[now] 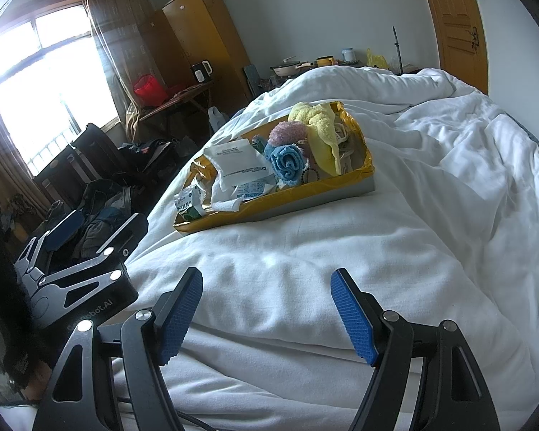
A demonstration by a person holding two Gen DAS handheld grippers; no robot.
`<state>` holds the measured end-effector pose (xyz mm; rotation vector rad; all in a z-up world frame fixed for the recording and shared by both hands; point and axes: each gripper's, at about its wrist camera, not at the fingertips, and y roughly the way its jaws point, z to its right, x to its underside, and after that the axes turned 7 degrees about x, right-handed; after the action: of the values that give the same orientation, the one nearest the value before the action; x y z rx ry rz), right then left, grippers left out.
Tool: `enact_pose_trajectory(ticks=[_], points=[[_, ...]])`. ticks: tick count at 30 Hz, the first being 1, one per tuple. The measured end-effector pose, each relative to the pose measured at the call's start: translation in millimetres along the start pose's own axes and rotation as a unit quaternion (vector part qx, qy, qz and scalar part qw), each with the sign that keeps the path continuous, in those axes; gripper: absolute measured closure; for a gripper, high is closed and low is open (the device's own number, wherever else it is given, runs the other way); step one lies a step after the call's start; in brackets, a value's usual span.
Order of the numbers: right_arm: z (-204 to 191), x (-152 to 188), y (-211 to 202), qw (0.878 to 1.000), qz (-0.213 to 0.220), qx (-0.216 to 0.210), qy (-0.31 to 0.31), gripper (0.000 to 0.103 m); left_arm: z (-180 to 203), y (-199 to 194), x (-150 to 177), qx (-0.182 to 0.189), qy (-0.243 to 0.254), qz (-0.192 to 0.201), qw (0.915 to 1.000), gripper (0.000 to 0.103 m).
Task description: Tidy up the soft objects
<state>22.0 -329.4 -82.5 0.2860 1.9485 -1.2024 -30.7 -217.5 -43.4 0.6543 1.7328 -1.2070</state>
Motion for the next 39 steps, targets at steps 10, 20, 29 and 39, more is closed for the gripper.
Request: enact_pose_trajectory(ticks=[10,20,29,39], points=[[2.1,0.9,1.1,1.0,0.0,0.001,0.001,0.025,1.9,1.6,1.5,0.002,0.004,-0.001,1.0,0.0],[2.2,0.7,1.1,1.0,0.0,0.001,0.0,0.025,3.3,1.4,1.6,0.004,0.006,-0.002,1.0,0.0],[2.0,0.6,1.0,1.0,-0.001,0.001,0.0,0.025,3.9,0.6,1.5,0.004,0.007,-0.001,1.0,0.0],[1.2,1.1,0.8,1.0,-0.001,0.001,0.0,0.025,4.2,0.2,1.9,0.006,0.007,-0.001,1.0,0.0]])
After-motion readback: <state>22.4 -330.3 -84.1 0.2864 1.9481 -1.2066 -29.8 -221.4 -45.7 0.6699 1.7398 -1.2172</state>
